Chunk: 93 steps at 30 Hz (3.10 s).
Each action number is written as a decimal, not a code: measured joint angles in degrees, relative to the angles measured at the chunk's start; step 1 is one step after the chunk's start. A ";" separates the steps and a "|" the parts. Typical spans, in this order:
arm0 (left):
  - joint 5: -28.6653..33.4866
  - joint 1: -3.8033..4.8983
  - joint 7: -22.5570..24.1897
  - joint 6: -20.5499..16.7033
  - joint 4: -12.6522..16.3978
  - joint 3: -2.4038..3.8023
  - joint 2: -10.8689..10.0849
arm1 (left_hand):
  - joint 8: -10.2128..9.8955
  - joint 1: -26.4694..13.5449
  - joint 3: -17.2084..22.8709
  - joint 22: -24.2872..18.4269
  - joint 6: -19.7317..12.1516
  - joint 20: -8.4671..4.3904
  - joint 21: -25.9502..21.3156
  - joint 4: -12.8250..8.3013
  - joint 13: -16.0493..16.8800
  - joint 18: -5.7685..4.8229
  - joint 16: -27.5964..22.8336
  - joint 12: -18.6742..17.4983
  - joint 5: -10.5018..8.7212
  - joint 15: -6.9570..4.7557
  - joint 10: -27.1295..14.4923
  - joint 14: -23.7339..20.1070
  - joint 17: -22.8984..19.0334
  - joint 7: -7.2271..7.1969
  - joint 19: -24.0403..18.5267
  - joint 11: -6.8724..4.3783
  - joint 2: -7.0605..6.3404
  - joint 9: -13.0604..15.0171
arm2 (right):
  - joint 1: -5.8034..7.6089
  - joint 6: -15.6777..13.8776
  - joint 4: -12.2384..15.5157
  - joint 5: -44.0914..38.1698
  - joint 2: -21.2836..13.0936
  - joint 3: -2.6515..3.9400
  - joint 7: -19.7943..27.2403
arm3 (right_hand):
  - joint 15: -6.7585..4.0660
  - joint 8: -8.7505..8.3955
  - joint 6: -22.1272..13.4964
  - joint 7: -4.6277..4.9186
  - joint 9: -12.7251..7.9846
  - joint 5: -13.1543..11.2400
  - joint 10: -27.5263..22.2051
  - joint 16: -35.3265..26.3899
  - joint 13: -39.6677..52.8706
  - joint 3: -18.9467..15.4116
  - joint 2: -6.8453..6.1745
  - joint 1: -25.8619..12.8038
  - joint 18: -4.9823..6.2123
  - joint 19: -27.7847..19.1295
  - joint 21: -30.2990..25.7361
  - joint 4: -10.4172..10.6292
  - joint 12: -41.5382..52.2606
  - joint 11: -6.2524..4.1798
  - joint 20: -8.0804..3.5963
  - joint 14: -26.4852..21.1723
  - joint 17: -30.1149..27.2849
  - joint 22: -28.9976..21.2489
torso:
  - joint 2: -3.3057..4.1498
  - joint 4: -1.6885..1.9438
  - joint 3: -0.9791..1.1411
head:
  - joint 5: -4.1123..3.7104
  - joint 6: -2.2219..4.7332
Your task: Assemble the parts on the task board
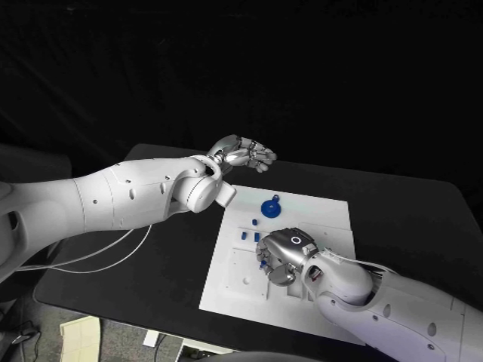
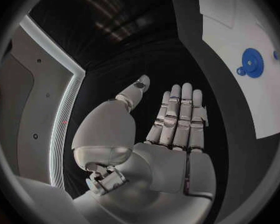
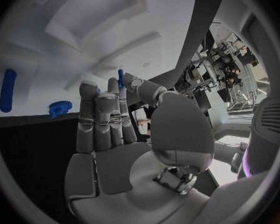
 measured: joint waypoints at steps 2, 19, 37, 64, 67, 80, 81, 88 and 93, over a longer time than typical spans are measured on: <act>0.00 0.00 -0.01 0.00 0.00 0.00 0.00 | 0.00 0.00 0.00 0.01 0.00 0.00 0.00 0.00 0.00 0.00 0.00 0.00 0.00 0.00 0.00 0.00 0.00 0.00 0.00 0.00 0.00 0.00 | -0.02 0.01 0.00 -0.03 0.01 -0.08 0.00 | 0.00 0.00 0.00 0.00 0.00 0.00 0.00 0.00 0.00 0.00 0.00 0.00 0.00 0.00 0.00 0.00 0.00 0.00 0.00 0.00 0.00 0.05 | -0.02 0.00 -0.01 | 0.10 -0.09; 0.02 0.00 -0.09 0.01 -0.05 0.00 0.06 | 0.23 -0.07 0.00 0.05 -0.35 0.00 0.00 0.00 -0.05 0.00 0.00 0.21 0.00 0.00 0.00 0.00 0.12 0.05 0.00 0.00 -0.07 0.00 | -0.26 0.13 -1.16 -0.11 0.61 -0.43 0.00 | -0.01 -0.10 -0.01 0.00 0.23 -0.01 -0.03 0.26 0.12 -0.01 -0.01 -0.01 0.00 0.00 0.00 -0.01 0.17 -0.02 0.00 -0.01 -0.01 0.11 | -0.03 0.00 -0.01 | 0.70 -0.37; 0.03 0.01 -0.23 0.01 0.01 0.00 0.05 | 0.23 -0.24 0.00 0.15 -0.35 0.00 0.00 0.00 -0.10 0.00 -0.23 0.21 0.00 0.00 0.00 0.00 0.23 0.06 0.00 0.00 -0.23 -0.01 | -0.27 0.09 -1.28 -0.68 1.01 -0.84 -0.57 | -0.06 -0.22 0.10 0.11 0.16 -0.16 -0.13 0.26 0.35 -0.02 -0.09 -0.09 0.00 0.01 0.00 0.00 0.18 -0.12 0.00 -0.06 -0.01 0.17 | -0.03 0.00 0.00 | 0.87 -0.49; 0.04 0.02 -0.41 0.05 0.33 0.00 -0.10 | 0.45 -0.23 0.00 0.19 -0.32 0.00 -0.22 0.00 -0.19 0.00 -0.23 0.21 0.00 0.00 0.00 0.00 0.39 0.09 0.00 0.00 -0.23 -0.01 | 0.07 0.80 -1.65 0.15 1.73 -2.19 -1.71 | 0.44 -3.05 -4.99 2.54 -0.03 -0.16 -4.81 0.48 0.52 -1.86 -2.05 -2.06 0.01 -0.31 -0.11 -0.54 -2.58 1.76 -0.33 -2.16 -1.11 0.57 | -0.03 -0.03 0.00 | 0.92 -0.77; 0.04 0.02 -0.46 0.05 0.34 0.00 -0.22 | 0.45 -0.23 0.00 0.19 -0.32 0.00 -0.22 0.00 -0.19 0.00 -0.23 0.21 0.00 0.00 0.00 0.00 0.39 0.09 0.00 0.00 -0.23 -0.01 | 0.00 0.21 -1.39 0.82 1.35 -2.27 -1.41 | 1.29 -4.06 -6.80 3.15 -0.31 -0.16 -5.86 0.48 0.52 -3.50 -2.90 -2.42 -0.01 -0.31 -0.11 -0.79 -3.70 1.51 -0.34 -2.23 -1.39 0.62 | -0.03 -0.03 0.01 | 0.92 -0.70; 0.04 0.02 -0.72 0.09 0.20 0.00 -0.53 | 0.45 -0.23 0.00 0.24 -0.32 0.00 -0.22 0.00 -0.24 0.00 -0.45 0.21 0.00 0.00 0.00 0.00 0.50 0.09 0.00 0.00 -0.23 -0.01 | 0.74 -7.57 3.76 8.23 -4.33 -1.12 0.11 | 3.65 -6.46 -11.50 4.71 -1.75 4.83 -12.45 1.48 -3.11 -12.92 -4.69 -6.94 -1.91 -1.91 -0.78 -2.98 -4.04 4.00 -0.20 -4.35 -2.44 1.24 | -0.02 -0.12 0.10 | 0.58 -0.28; 0.04 0.02 -0.72 0.09 0.18 0.00 -0.56 | 0.45 -0.23 0.00 0.24 -0.31 -0.03 -0.22 0.00 -0.24 0.00 -0.45 0.21 0.00 0.00 0.00 0.00 0.50 0.09 0.04 0.00 -0.23 -0.01 | 0.95 -8.34 4.25 8.97 -4.90 -0.63 0.41 | 3.65 -6.53 -11.62 4.40 -1.75 6.31 -12.54 1.74 -3.22 -14.20 -4.53 -7.74 -1.92 -1.91 -0.78 -2.90 -3.82 4.09 -0.20 -4.35 -2.48 1.34 | -0.02 -0.13 0.10 | 0.50 -0.20; 0.05 0.02 -0.73 0.09 0.10 0.00 -0.70 | 0.45 -0.23 0.00 0.24 -0.51 -0.21 -0.21 0.00 -0.29 -0.02 -0.45 0.21 0.00 0.00 0.00 0.00 0.56 -0.10 0.21 0.00 -0.23 -0.01 | 2.53 -11.09 7.56 13.39 -10.16 2.70 3.08 | 3.05 -5.99 -10.91 4.14 -1.84 6.96 -12.36 2.51 -3.38 -14.43 -4.15 -6.28 -1.95 -1.20 -0.78 -1.45 -3.02 4.35 -0.83 -3.74 -3.05 1.35 | -0.02 -0.15 0.10 | -0.40 0.36; 0.05 0.02 -0.73 0.09 0.09 0.00 -0.88 | 0.45 -0.23 0.00 0.29 -0.51 -0.21 -0.21 0.00 -0.29 -0.01 -0.45 0.21 0.00 0.00 0.00 0.00 0.55 -0.10 0.21 0.00 -0.23 -0.01 | 4.14 -9.10 9.10 15.19 -13.83 4.82 4.77 | 2.64 -5.66 -9.85 4.18 -1.86 5.11 -10.63 2.82 -3.38 -12.06 -3.56 -3.37 -2.24 -0.32 -0.78 -0.05 -2.59 3.85 -1.12 -3.10 -3.55 1.29 | -0.03 -0.14 0.11 | -0.99 0.78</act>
